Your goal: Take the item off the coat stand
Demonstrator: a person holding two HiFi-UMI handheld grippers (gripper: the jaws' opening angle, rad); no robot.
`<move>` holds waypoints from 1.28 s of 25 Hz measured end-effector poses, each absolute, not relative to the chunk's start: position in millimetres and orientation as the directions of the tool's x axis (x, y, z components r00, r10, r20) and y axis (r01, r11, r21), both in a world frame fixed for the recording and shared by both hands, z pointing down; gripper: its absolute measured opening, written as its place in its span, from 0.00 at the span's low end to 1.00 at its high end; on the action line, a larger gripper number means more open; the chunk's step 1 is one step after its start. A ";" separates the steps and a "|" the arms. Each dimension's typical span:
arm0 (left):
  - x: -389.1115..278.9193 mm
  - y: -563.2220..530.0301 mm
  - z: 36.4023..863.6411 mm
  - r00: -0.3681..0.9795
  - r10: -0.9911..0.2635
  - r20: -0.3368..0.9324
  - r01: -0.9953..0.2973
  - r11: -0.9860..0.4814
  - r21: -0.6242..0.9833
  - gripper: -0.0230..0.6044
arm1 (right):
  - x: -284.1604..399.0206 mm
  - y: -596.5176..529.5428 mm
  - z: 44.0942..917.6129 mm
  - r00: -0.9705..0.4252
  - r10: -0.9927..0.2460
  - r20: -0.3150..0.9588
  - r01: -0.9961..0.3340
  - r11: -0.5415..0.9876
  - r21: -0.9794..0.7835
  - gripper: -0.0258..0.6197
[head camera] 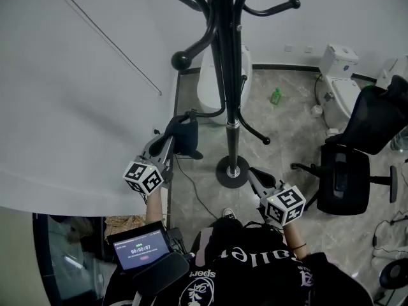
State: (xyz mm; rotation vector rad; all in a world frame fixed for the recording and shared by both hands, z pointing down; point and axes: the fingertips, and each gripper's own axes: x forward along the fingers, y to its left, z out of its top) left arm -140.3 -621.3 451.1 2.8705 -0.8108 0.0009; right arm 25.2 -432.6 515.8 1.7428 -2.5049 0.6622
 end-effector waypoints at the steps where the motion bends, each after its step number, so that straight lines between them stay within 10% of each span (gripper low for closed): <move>1: -143.5 -620.7 453.1 0.844 -0.534 0.046 -0.534 -0.830 0.159 0.06 | 25.0 -431.7 515.8 -0.379 -0.890 0.252 -0.899 0.289 -0.330 0.07; 32: -156.3 -449.8 474.8 0.645 -0.761 0.062 -0.729 -0.590 0.347 0.06 | 49.4 -352.8 509.8 -0.553 -0.803 0.221 -0.813 0.462 -0.354 0.07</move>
